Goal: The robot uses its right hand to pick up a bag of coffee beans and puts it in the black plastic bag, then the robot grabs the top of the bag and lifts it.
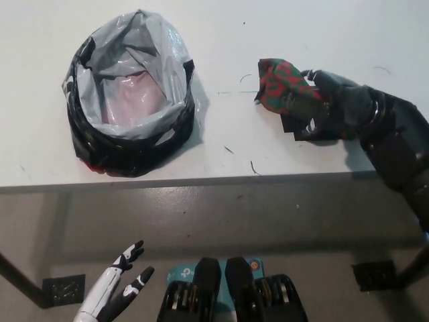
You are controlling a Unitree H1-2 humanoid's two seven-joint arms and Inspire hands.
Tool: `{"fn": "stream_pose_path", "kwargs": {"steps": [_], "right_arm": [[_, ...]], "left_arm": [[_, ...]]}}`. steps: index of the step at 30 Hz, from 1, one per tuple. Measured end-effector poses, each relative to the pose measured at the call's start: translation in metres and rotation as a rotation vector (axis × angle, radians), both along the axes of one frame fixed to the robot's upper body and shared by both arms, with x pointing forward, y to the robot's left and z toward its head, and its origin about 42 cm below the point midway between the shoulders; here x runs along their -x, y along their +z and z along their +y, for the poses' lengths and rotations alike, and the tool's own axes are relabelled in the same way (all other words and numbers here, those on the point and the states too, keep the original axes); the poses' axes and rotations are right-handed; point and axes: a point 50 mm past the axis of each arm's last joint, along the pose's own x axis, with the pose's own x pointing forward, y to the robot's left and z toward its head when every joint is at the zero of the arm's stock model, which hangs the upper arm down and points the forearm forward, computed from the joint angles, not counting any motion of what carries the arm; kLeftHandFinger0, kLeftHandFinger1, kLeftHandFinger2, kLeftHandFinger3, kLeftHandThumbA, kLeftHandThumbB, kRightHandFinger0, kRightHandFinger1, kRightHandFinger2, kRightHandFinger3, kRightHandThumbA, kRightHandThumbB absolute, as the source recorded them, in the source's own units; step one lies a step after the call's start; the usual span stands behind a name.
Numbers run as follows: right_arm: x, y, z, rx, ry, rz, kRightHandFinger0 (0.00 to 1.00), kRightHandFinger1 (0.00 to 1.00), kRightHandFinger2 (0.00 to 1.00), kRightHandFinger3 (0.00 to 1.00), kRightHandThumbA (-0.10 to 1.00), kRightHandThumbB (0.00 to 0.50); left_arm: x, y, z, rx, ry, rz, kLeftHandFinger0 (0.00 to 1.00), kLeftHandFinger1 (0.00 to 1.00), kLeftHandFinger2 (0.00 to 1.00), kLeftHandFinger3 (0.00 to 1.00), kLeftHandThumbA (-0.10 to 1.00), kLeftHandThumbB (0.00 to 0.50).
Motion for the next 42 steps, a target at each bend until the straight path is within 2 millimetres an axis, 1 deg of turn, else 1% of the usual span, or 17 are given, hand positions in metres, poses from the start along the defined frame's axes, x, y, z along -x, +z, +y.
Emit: {"fn": "stream_pose_path", "kwargs": {"steps": [2,3,4,5,6,7,8,9,10,12,13,16,25,31,35,39,42], "right_arm": [[-0.003,-0.002,0.001,0.021,-0.015,0.011,1.00,1.00,1.00,1.00,0.96,0.489],[-0.004,-0.003,0.001,0.029,-0.020,0.013,1.00,1.00,1.00,1.00,0.82,0.437],[-0.005,-0.004,0.002,0.043,-0.025,0.017,1.00,1.00,1.00,1.00,0.79,0.426],[-0.006,-0.005,0.003,0.058,-0.031,0.018,1.00,1.00,1.00,1.00,0.65,0.361],[-0.008,-0.007,0.003,0.070,-0.042,0.017,0.59,0.72,0.82,1.00,0.45,0.349],[-0.008,-0.009,0.003,0.071,-0.053,0.006,0.59,0.72,0.82,1.00,0.45,0.349],[-0.009,-0.010,0.003,0.069,-0.060,-0.002,0.38,0.50,0.60,1.00,0.31,0.321],[-0.009,-0.012,0.002,0.068,-0.069,-0.012,0.08,0.11,0.19,0.49,-0.02,0.247],[-0.009,-0.014,0.001,0.067,-0.080,-0.036,0.02,0.02,0.15,0.34,-0.08,0.228],[-0.009,-0.015,0.000,0.043,-0.091,-0.086,0.00,0.15,0.39,0.40,-0.10,0.171],[-0.009,-0.015,-0.001,0.031,-0.096,-0.104,0.00,0.22,0.54,0.53,-0.10,0.164],[-0.007,-0.018,-0.004,-0.029,-0.115,-0.171,0.00,0.34,0.70,0.68,-0.10,0.168],[-0.004,-0.022,-0.009,-0.184,-0.172,-0.314,0.00,0.31,0.70,0.67,-0.10,0.151],[0.000,-0.013,-0.002,-0.323,-0.188,-0.379,0.01,0.39,0.82,0.84,-0.10,0.133],[0.003,0.011,0.013,-0.397,-0.145,-0.444,0.00,0.37,0.73,0.74,-0.10,0.144],[0.008,0.042,0.031,-0.450,-0.096,-0.492,0.00,0.39,0.76,0.72,-0.10,0.163],[0.012,0.066,0.048,-0.499,-0.059,-0.505,0.00,0.42,0.80,0.79,-0.10,0.159]], "left_arm": [[0.001,0.000,0.000,0.001,0.000,0.001,1.00,1.00,1.00,1.00,0.91,0.197],[0.001,0.000,0.000,0.001,0.000,0.000,1.00,1.00,1.00,1.00,0.91,0.196],[0.001,0.000,0.000,0.001,0.000,0.000,1.00,1.00,1.00,1.00,0.91,0.197],[0.001,0.000,0.000,0.002,0.000,-0.001,1.00,1.00,1.00,1.00,0.91,0.198],[0.002,0.000,0.000,0.002,0.000,-0.001,1.00,1.00,1.00,1.00,0.92,0.204],[0.002,0.000,0.000,0.002,0.000,0.000,1.00,1.00,1.00,1.00,0.92,0.204],[0.002,0.000,0.000,0.002,0.000,0.001,1.00,1.00,1.00,1.00,0.93,0.208],[0.003,0.000,0.000,0.002,0.001,0.001,1.00,1.00,1.00,1.00,0.93,0.209],[0.003,-0.001,0.000,0.002,0.001,0.003,1.00,1.00,1.00,1.00,0.93,0.209],[0.003,-0.001,0.000,0.002,0.001,0.004,1.00,1.00,1.00,1.00,0.92,0.199],[0.003,-0.001,0.000,0.002,0.001,0.004,1.00,1.00,1.00,1.00,0.92,0.209],[0.003,-0.001,0.000,0.002,0.001,0.003,1.00,1.00,1.00,1.00,0.92,0.200],[0.003,-0.001,0.000,-0.001,-0.001,0.002,1.00,1.00,1.00,1.00,0.93,0.207],[0.003,-0.001,0.000,-0.001,-0.001,0.003,1.00,1.00,1.00,1.00,0.91,0.206],[0.003,-0.001,0.000,-0.002,-0.001,0.004,1.00,1.00,1.00,1.00,0.93,0.202],[0.003,-0.002,0.000,-0.005,-0.002,0.005,1.00,1.00,1.00,1.00,0.93,0.200],[0.003,-0.002,0.000,-0.009,-0.003,0.005,1.00,1.00,1.00,1.00,0.93,0.204]]}}
